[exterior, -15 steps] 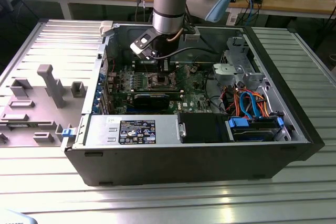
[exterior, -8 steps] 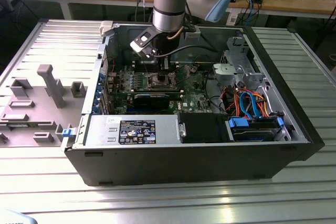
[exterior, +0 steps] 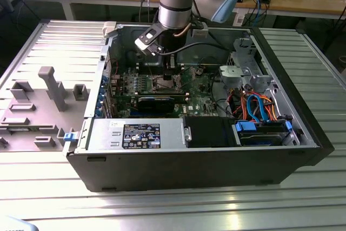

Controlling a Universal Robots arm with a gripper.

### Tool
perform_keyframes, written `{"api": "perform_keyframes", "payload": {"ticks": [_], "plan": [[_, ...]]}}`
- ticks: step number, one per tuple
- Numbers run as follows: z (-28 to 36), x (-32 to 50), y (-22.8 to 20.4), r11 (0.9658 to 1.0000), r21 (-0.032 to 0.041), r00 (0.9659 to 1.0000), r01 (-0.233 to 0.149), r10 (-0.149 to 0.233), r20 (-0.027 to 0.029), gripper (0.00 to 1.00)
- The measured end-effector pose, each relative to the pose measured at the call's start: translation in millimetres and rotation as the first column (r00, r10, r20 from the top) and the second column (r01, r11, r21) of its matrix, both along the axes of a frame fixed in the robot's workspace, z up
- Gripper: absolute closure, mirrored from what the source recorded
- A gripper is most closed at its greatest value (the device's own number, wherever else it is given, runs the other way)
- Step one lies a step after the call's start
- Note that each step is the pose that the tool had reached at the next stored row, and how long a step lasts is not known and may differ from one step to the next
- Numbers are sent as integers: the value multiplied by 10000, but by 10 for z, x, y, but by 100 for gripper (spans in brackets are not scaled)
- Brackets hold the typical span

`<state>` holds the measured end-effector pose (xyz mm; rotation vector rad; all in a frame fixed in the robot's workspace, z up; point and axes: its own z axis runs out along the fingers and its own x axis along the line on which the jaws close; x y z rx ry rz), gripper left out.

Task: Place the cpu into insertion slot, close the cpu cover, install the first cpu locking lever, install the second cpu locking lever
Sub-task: 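Place the cpu into insertion slot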

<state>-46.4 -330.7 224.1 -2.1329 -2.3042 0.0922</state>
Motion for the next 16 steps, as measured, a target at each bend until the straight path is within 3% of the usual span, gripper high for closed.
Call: {"api": "perform_keyframes", "payload": {"ticks": [4,5,6,9,16], "plan": [[132,3,0,10000,34,10000,2,-2,0,89],[220,4,0,10000,50,10000,0,0,-1,89],[262,4,0,10000,57,10000,0,0,0,89],[337,4,0,10000,60,10000,0,0,-1,89],[359,4,0,10000,62,10000,0,0,0,89]]}}
